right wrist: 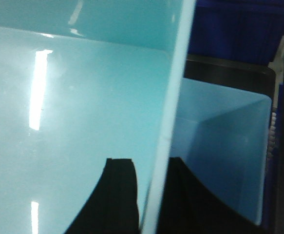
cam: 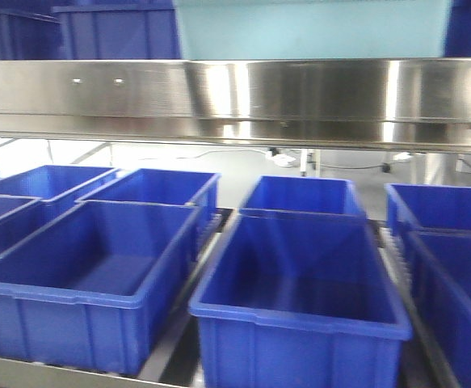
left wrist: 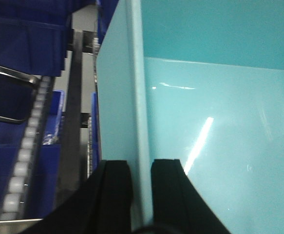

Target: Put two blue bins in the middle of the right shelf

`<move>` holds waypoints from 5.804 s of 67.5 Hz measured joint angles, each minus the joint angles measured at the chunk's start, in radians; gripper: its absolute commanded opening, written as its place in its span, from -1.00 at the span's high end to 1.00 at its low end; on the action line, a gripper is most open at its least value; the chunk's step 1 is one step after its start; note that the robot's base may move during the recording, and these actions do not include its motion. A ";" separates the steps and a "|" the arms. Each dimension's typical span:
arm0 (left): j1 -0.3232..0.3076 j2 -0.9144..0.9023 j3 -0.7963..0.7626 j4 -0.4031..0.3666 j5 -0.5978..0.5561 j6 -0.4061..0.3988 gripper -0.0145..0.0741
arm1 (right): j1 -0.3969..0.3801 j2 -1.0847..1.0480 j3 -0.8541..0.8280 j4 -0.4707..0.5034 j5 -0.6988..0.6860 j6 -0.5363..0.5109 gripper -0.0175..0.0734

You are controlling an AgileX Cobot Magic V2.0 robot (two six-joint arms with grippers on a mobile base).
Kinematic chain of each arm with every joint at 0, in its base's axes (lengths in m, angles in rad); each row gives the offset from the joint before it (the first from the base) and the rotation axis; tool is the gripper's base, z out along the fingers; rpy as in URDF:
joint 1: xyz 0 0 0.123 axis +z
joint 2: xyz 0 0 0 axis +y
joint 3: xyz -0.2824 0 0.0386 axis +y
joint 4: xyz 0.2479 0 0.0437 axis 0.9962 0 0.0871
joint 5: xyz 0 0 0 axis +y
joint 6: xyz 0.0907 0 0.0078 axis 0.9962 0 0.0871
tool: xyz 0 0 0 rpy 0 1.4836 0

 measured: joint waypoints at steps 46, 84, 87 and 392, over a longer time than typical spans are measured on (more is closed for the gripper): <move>0.000 -0.002 0.000 0.002 0.000 -0.001 0.92 | 0.000 0.000 0.000 0.000 0.000 0.000 0.95; 0.000 -0.002 0.000 0.002 0.000 -0.001 0.92 | 0.000 0.000 0.000 0.000 0.000 0.000 0.95; 0.000 -0.002 0.000 0.002 0.000 -0.001 0.92 | 0.000 0.000 0.000 0.000 0.000 0.000 0.95; 0.011 -0.020 0.533 0.024 0.122 -0.007 -0.13 | 0.010 -0.022 0.586 0.162 -0.073 0.016 0.41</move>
